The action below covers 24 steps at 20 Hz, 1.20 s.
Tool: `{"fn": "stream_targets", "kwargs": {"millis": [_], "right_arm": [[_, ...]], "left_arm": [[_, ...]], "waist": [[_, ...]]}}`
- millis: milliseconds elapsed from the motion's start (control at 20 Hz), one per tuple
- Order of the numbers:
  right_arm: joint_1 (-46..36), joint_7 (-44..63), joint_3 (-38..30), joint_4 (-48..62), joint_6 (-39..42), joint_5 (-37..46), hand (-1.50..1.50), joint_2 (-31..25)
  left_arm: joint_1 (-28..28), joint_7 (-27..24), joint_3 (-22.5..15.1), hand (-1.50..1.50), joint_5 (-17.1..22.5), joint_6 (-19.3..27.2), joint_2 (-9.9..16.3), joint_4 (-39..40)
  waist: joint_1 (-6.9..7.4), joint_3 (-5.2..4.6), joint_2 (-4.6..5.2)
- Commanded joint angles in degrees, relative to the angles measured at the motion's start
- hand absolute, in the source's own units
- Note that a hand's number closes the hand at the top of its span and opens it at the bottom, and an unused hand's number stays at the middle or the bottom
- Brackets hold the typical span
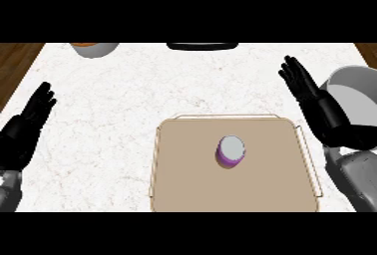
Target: Pick the can from the tray and place it in the pot
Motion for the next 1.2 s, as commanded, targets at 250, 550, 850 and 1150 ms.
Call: {"fn": "stream_targets", "kwargs": {"millis": [250,550,850,1150], "right_arm": [[2.7,-23.8,-13.4,-15.2,1.4,-0.3,1.5,-4.3],[21.8,-29.0,-9.9,-13.9,-19.9,12.8,-1.5,5.5],[37.9,-35.2,-5.9,-31.0,-19.6,18.1,-1.5,4.6],[42.4,-17.3,-1.9,-33.7,-24.3,34.4,-1.5,-3.9]], "left_arm": [[4.0,-7.7,-1.9,0.0,0.1,7.8,-13.0,-3.9],[7.3,-11.5,-6.6,0.0,-1.8,9.4,-19.0,-5.6],[7.7,-11.2,-7.6,0.0,-3.7,10.0,-20.1,-6.5],[5.4,-11.5,-7.9,0.0,-3.7,8.9,-21.0,-3.9]], "waist": [[-4.5,-1.35,-1.04],[-2.47,-1.44,0.09],[-1.77,-1.5,0.23],[-1.37,-1.71,0.61]]}}
